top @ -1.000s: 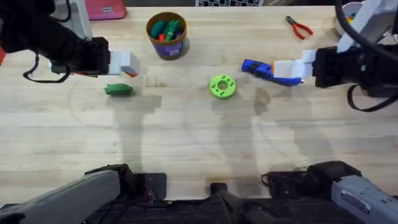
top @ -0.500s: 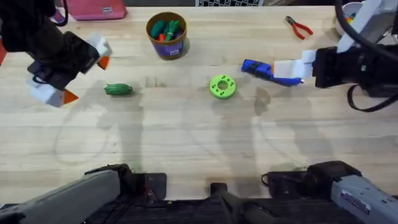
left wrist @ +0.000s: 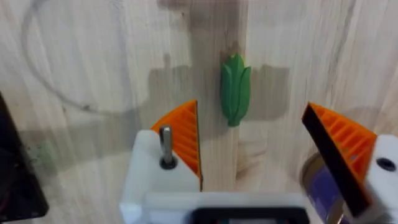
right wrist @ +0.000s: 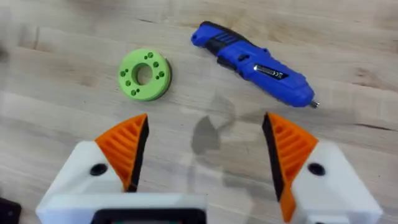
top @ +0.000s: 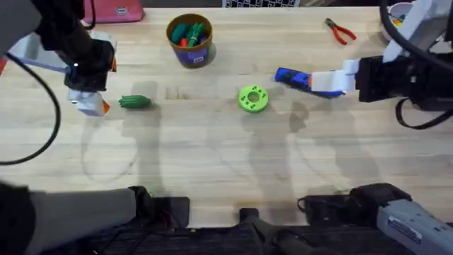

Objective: Pick up the gripper from the table and insert it into the empty holder that is missing its gripper. Then pick up a screw, insert it into the mounting hole, and use the screwdriver to tighten it. Finally, clean up the table by picking up the vegetable and placing it into the bucket.

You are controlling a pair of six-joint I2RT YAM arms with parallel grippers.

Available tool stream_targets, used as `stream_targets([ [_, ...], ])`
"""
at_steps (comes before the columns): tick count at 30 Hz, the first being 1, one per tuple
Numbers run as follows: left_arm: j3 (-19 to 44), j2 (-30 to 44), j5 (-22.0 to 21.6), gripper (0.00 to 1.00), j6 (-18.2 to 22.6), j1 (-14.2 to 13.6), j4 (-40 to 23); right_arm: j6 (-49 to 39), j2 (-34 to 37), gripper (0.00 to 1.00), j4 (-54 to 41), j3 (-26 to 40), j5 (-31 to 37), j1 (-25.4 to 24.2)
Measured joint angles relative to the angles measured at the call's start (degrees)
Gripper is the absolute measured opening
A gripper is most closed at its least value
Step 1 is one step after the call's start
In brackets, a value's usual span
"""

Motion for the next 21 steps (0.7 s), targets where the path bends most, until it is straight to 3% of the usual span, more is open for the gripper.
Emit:
stream_targets([
  [5, 0.0, 5.69, 2.29, 0.987, -0.38, 2.2, 3.51, 0.86, 0.0, 0.994, -0.07, 0.0, 0.0, 0.0],
  [10, 0.0, 12.33, 7.43, 0.988, 1.89, 4.07, 8.94, 1.09, 0.0, 0.994, -0.07, 0.0, 0.0, 0.0],
  [17, 0.0, 19.28, 14.91, 0.988, 4.17, 4.4, 9.77, 1.25, 0.0, 0.994, -0.09, 0.0, 0.0, 0.0],
  [21, 0.04, 20.48, 16.46, 0.988, 4.62, 4.4, 9.46, 1.25, 0.0, 0.994, -0.09, 0.0, 0.0, 0.0],
])
